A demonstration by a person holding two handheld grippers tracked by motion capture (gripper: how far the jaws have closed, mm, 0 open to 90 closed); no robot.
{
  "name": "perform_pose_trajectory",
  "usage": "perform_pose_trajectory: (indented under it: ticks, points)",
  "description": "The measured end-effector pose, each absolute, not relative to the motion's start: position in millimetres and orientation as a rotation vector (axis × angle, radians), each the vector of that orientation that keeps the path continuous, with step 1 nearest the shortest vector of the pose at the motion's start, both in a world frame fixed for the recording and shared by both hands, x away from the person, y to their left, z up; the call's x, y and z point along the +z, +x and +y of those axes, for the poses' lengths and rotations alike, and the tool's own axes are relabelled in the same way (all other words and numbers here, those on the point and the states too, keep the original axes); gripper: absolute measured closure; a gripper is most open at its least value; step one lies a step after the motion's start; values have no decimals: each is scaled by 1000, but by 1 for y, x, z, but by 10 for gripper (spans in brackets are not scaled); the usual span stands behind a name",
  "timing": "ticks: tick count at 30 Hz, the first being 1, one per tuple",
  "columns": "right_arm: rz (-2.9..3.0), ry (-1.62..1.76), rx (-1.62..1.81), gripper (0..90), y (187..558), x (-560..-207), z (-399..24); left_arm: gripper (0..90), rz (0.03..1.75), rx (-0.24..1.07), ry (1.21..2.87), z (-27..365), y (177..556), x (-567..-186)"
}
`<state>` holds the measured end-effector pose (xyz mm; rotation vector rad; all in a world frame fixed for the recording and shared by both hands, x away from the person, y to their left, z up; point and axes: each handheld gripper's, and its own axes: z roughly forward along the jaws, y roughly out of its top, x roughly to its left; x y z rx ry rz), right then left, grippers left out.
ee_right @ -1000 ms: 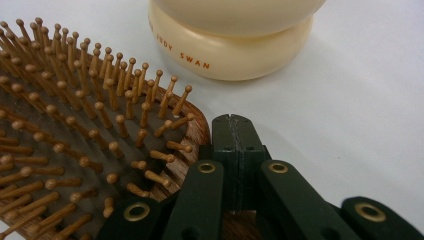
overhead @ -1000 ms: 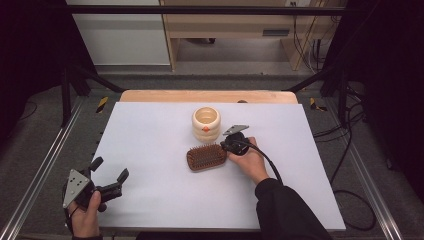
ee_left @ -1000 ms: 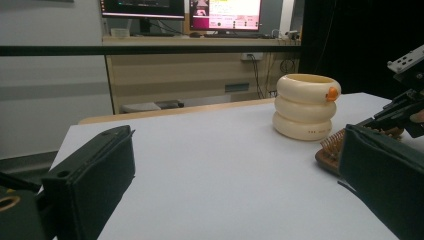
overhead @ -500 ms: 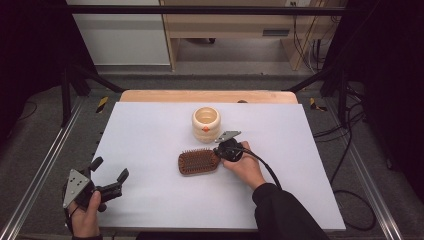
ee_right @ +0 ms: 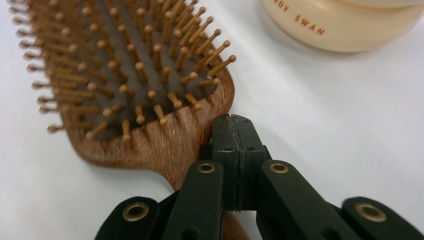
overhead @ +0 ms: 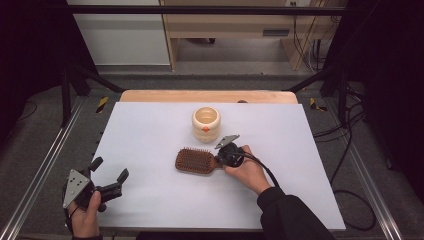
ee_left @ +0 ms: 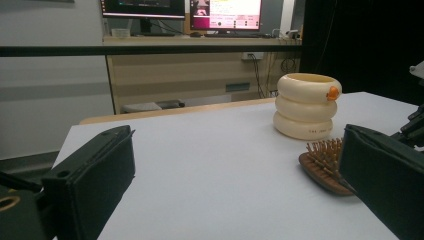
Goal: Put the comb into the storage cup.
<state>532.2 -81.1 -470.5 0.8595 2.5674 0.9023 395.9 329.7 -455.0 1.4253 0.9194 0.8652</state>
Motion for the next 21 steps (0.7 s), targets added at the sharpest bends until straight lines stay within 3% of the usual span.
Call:
perform_pose_trajectory:
  ticks: [21]
  points:
    - [2663,850,826,900,514,-463,-89,18,919,866,1430,329,396,-455]
